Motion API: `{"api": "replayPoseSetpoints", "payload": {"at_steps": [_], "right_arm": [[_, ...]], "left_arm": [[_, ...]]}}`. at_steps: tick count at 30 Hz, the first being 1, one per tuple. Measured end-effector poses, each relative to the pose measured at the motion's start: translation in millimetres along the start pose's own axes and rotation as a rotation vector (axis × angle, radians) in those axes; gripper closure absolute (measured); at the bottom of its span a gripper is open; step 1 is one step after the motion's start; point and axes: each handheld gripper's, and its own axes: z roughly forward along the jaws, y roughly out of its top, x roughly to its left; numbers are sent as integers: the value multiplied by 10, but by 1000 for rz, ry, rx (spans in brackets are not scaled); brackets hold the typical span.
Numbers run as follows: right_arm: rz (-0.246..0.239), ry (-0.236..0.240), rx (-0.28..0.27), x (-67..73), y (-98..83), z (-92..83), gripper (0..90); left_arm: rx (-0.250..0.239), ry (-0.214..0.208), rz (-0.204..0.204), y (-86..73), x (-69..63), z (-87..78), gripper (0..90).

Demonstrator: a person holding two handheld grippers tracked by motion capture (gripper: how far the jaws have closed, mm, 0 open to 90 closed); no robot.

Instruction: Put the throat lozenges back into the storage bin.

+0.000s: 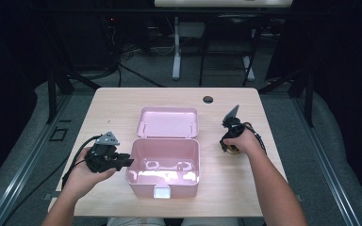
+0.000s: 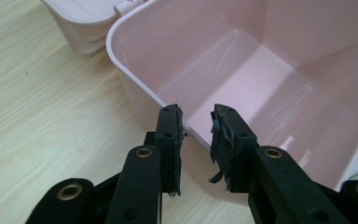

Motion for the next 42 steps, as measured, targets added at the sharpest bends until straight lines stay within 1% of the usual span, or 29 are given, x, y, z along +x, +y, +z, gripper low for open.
{"api": "replayPoseSetpoints", "payload": {"at_steps": [2,6,7,11,12,13,16,18,19,21,22,23,25,26,27,29,30,31,32,33,34,35,36,37,38,40,41,42], "right_arm": [[11,1,0,6,3,0,191],[9,1,8,3,8,-4,195],[8,5,1,0,7,3,195],[-14,-1,5,2,7,-2,198],[-17,-1,-4,3,3,4,198],[-22,-2,6,3,4,-4,198],[-20,2,0,8,-7,3,198],[-22,6,7,5,-15,-1,198],[-36,3,15,-3,-18,-10,198],[-26,7,10,3,-34,-15,198],[-34,10,16,-1,-42,-31,198],[-40,12,8,-2,-49,-38,198],[-35,20,20,3,-62,-80,198],[-38,28,4,2,-72,-88,198],[-39,34,4,3,-83,-111,198],[-46,31,10,6,-99,-153,198],[-59,24,12,6,-106,-174,198],[-54,23,3,16,-116,-183,198],[-77,15,7,11,-122,-221,198],[-71,19,-7,21,-134,-242,198],[-84,17,4,25,-137,-282,199],[-84,22,-12,33,-148,-294,198],[-92,17,-6,42,-154,-332,198],[-100,18,-13,50,-163,-362,198],[-97,24,-10,61,-171,-398,198],[-117,23,-24,76,-185,-446,198],[-123,17,-17,87,-189,-479,198],[-131,16,-23,97,-195,-501,198]], "left_arm": [[0,0,0,0,0,0,720],[-1,1,1,-1,1,0,720],[-1,1,1,0,1,0,720],[-1,0,2,0,4,0,720],[-1,0,2,0,4,0,720],[-1,0,2,0,4,0,720],[0,0,2,0,6,0,720],[0,0,4,1,7,-1,720],[0,0,4,1,7,-1,720],[-1,2,4,2,8,1,720],[0,2,6,3,9,1,720],[0,2,6,4,9,1,720],[0,2,6,4,10,2,720],[-1,2,5,2,11,2,720],[-3,1,2,1,10,2,720],[-5,2,2,-3,9,2,721],[-5,2,0,-3,8,2,721],[-5,3,2,-3,8,2,720],[-3,3,2,-2,7,2,721],[-4,3,3,-2,8,2,721],[-4,3,3,-2,9,2,721],[-3,0,3,-2,12,1,721],[-4,-2,2,-2,14,1,721],[-4,-2,1,-3,15,1,721],[-4,-2,1,-2,14,1,721],[-4,2,1,-2,10,2,722],[-5,3,1,-2,8,2,722],[-5,3,1,-2,8,2,721]]}}
